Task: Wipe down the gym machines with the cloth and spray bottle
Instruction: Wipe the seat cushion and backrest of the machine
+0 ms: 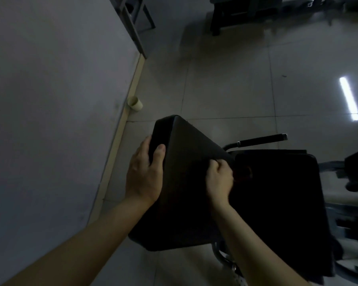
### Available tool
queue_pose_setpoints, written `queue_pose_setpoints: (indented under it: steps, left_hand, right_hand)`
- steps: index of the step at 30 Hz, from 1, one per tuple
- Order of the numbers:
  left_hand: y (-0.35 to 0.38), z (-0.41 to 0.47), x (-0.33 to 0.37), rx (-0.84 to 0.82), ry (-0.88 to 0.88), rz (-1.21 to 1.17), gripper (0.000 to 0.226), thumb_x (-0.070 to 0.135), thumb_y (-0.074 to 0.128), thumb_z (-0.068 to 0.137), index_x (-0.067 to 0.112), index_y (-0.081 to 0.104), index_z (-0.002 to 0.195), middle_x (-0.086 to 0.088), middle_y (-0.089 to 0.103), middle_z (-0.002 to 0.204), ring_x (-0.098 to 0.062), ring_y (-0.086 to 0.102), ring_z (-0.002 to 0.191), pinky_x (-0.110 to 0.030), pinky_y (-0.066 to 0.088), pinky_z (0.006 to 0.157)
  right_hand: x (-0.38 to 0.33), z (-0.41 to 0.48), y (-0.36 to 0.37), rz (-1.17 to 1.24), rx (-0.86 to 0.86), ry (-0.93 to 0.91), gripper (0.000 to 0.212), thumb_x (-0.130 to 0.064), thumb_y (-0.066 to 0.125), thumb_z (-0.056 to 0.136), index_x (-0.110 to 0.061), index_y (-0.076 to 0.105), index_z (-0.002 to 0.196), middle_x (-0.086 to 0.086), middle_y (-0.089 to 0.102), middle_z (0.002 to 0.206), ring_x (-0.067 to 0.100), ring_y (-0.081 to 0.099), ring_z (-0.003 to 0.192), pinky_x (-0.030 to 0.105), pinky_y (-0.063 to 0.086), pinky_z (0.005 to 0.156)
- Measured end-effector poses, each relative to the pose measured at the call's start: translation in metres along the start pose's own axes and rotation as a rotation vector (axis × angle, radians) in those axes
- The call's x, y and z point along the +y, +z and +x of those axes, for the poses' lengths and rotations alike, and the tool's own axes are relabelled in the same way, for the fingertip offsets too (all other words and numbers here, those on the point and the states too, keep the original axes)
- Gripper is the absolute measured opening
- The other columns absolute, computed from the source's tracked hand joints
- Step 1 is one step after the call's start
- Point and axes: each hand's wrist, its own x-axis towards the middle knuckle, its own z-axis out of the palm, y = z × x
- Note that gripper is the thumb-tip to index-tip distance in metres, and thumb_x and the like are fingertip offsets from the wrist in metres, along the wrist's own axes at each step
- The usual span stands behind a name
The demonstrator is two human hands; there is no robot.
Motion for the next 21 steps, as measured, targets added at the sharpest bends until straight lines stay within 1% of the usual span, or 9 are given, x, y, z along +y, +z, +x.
queue_pose_setpoints:
  steps: [2, 5, 6, 8, 10, 13, 17, 19, 21]
  left_hand:
    - [-0.002, -0.002, 0.001, 0.003, -0.001, -0.004, 0.079, 0.075, 0.029, 0.086, 0.035, 0.035, 0.154, 0.007, 0.044, 0.154, -0.012, 0.041, 0.140, -0.045, 0.034, 0.117]
    - [-0.003, -0.003, -0.006, -0.035, 0.048, 0.102, 0.060, 0.054, 0.030, 0.102, 0.022, 0.041, 0.151, -0.003, 0.052, 0.147, -0.020, 0.049, 0.133, -0.049, 0.042, 0.110]
    - [-0.002, 0.000, -0.012, -0.029, 0.075, 0.144, 0.053, 0.045, 0.031, 0.106, 0.020, 0.040, 0.152, -0.002, 0.050, 0.148, -0.018, 0.048, 0.135, -0.045, 0.041, 0.113]
    - [-0.001, 0.001, -0.010, -0.003, 0.049, 0.109, 0.056, 0.046, 0.026, 0.104, 0.026, 0.035, 0.156, 0.011, 0.040, 0.154, -0.002, 0.034, 0.138, -0.019, 0.025, 0.114]
    - [0.001, 0.002, -0.006, 0.015, -0.005, 0.044, 0.060, 0.054, 0.027, 0.101, 0.032, 0.032, 0.156, 0.014, 0.036, 0.157, 0.008, 0.026, 0.132, -0.007, 0.016, 0.103]
    - [0.002, -0.001, -0.002, 0.018, -0.008, -0.013, 0.055, 0.056, 0.031, 0.104, 0.036, 0.033, 0.155, 0.014, 0.040, 0.154, 0.006, 0.031, 0.129, -0.019, 0.023, 0.105]
    - [0.002, 0.002, -0.002, 0.008, -0.001, -0.016, 0.067, 0.064, 0.027, 0.093, 0.038, 0.034, 0.154, 0.018, 0.045, 0.141, 0.000, 0.041, 0.126, -0.026, 0.032, 0.103]
    - [0.001, 0.000, -0.001, 0.004, -0.009, -0.017, 0.064, 0.064, 0.027, 0.094, 0.038, 0.037, 0.151, 0.014, 0.050, 0.139, -0.006, 0.047, 0.125, -0.032, 0.038, 0.104]
    - [0.000, -0.001, -0.001, 0.010, -0.004, -0.015, 0.062, 0.064, 0.028, 0.096, 0.038, 0.038, 0.151, 0.011, 0.052, 0.141, -0.008, 0.048, 0.128, -0.038, 0.040, 0.109]
  right_hand:
    - [-0.054, -0.037, 0.012, 0.109, -0.139, -0.232, 0.021, -0.015, 0.054, 0.099, -0.014, 0.062, 0.080, -0.006, 0.060, 0.067, -0.001, 0.057, 0.057, 0.007, 0.039, 0.050]
    - [-0.088, -0.068, 0.025, 0.105, -0.303, -0.683, 0.021, -0.024, 0.061, 0.097, -0.015, 0.061, 0.077, -0.008, 0.057, 0.068, 0.007, 0.056, 0.060, 0.014, 0.040, 0.054]
    - [-0.088, -0.067, 0.029, 0.018, -0.307, -0.823, 0.023, -0.028, 0.061, 0.096, -0.014, 0.060, 0.078, -0.008, 0.056, 0.072, 0.007, 0.054, 0.062, 0.016, 0.040, 0.054]
    - [-0.078, -0.044, 0.034, -0.055, -0.247, -0.938, 0.025, -0.031, 0.061, 0.096, -0.014, 0.058, 0.077, -0.006, 0.054, 0.077, 0.006, 0.051, 0.064, 0.020, 0.041, 0.054]
    - [-0.058, -0.013, 0.035, -0.002, -0.159, -0.847, 0.024, -0.030, 0.057, 0.097, -0.020, 0.053, 0.075, -0.008, 0.053, 0.076, 0.005, 0.050, 0.064, 0.022, 0.041, 0.058]
    - [-0.011, 0.037, 0.027, -0.064, -0.011, -0.527, 0.026, -0.036, 0.048, 0.100, -0.026, 0.051, 0.076, -0.010, 0.055, 0.071, 0.008, 0.053, 0.063, 0.029, 0.039, 0.060]
    - [0.048, 0.086, 0.002, -0.281, 0.043, -0.146, 0.030, -0.039, 0.037, 0.105, -0.023, 0.061, 0.098, -0.002, 0.063, 0.079, 0.017, 0.062, 0.069, 0.030, 0.042, 0.062]
    - [0.077, 0.100, -0.013, -0.387, 0.053, 0.051, 0.040, -0.039, 0.032, 0.105, -0.015, 0.062, 0.113, 0.008, 0.068, 0.097, 0.027, 0.065, 0.086, 0.038, 0.049, 0.078]
    - [0.089, 0.105, -0.025, -0.475, 0.017, 0.234, 0.042, -0.033, 0.031, 0.106, -0.007, 0.058, 0.126, 0.019, 0.062, 0.123, 0.038, 0.059, 0.111, 0.045, 0.046, 0.096]
